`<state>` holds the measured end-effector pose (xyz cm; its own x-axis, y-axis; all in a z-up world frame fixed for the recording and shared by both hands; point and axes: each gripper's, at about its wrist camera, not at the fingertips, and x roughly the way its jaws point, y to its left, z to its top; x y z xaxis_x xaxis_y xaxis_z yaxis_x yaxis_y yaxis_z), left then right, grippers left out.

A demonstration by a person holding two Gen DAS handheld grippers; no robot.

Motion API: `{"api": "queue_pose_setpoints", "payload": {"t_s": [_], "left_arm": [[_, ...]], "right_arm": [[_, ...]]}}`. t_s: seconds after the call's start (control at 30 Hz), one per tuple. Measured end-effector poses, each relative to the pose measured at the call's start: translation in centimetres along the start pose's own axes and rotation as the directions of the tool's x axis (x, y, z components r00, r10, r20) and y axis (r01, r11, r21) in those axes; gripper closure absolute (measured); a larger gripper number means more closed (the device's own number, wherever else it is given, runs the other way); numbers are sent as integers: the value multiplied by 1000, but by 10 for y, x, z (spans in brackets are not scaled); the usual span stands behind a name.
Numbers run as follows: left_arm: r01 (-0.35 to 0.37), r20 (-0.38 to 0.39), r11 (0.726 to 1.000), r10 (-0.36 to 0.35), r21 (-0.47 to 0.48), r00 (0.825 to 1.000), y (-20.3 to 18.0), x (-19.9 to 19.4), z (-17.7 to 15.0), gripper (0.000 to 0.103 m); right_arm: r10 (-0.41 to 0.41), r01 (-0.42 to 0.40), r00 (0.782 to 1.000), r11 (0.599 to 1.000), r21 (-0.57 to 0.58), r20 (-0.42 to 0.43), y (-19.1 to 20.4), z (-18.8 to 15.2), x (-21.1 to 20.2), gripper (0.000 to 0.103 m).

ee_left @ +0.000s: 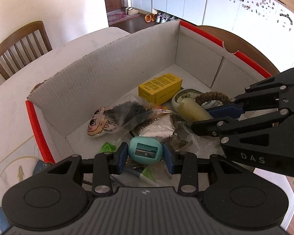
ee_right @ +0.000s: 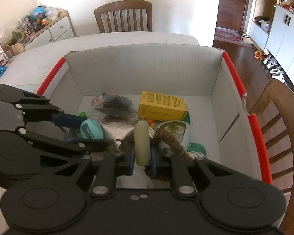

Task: Organize objects
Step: 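Open the left gripper releasing the sharpener while the right releases the yellow stick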

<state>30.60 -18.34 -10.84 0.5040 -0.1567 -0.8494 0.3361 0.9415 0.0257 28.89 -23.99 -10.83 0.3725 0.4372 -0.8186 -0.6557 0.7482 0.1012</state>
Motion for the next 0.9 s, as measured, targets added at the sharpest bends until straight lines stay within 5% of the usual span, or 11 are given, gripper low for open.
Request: {"api": "queue_pose_setpoints", "payload": {"t_s": [0.9], "left_arm": [[28, 131, 999, -25, -21, 991, 12, -64, -21, 51]], "right_arm": [[-4, -5, 992, 998, 70, 123, 31, -8, -64, 59]]}}
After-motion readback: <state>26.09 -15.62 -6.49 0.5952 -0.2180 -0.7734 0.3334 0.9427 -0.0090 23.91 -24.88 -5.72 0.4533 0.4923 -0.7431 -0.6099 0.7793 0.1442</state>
